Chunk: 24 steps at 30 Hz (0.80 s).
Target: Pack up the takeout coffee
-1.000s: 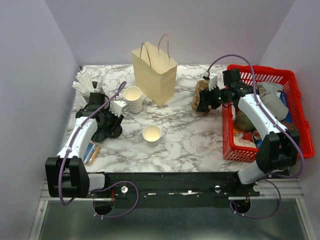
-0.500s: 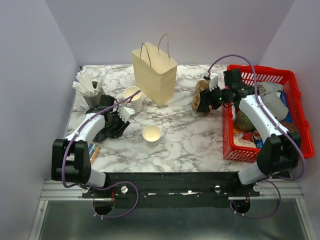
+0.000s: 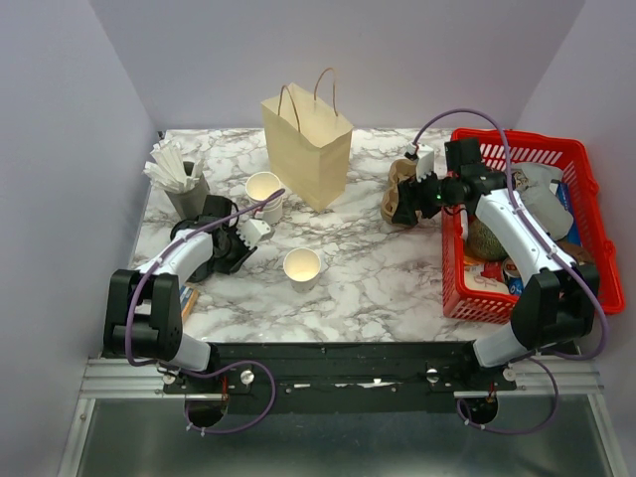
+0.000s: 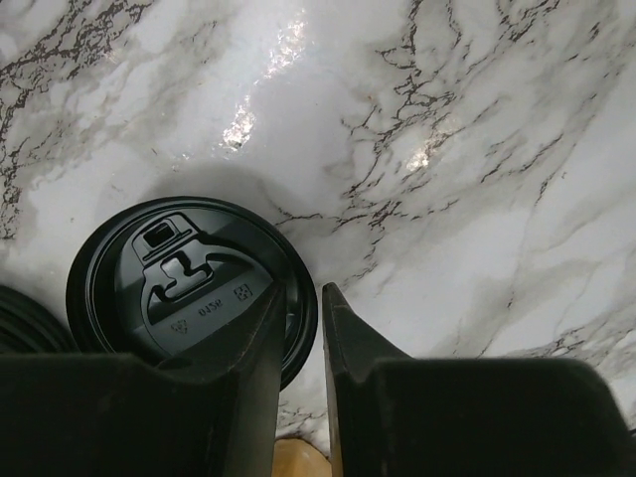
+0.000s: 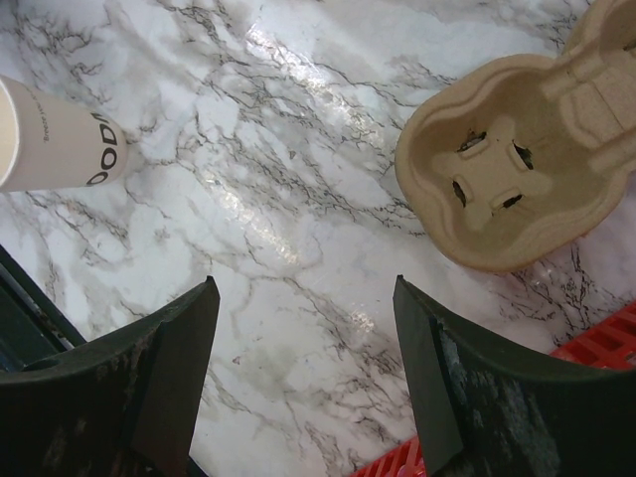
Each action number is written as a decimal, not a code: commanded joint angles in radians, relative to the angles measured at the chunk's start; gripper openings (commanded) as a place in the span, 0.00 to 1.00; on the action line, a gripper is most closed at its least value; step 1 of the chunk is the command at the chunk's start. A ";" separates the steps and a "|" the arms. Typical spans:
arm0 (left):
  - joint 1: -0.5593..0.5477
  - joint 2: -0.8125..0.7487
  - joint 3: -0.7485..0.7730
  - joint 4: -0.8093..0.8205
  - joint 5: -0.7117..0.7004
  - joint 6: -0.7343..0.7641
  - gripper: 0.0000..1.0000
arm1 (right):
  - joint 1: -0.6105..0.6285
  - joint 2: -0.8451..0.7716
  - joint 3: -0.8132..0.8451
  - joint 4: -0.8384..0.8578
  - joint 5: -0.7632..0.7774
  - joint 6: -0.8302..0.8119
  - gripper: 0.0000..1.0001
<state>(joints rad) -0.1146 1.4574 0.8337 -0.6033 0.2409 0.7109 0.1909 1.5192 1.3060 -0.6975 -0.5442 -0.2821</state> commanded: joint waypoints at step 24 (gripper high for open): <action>-0.030 -0.074 -0.018 -0.001 -0.060 0.007 0.00 | 0.022 0.001 0.078 -0.043 -0.049 -0.051 0.79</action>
<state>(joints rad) -0.1398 1.4494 0.7834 -0.5491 0.1684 0.7380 0.1963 1.5211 1.3144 -0.7063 -0.5476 -0.2878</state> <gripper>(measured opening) 0.010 0.792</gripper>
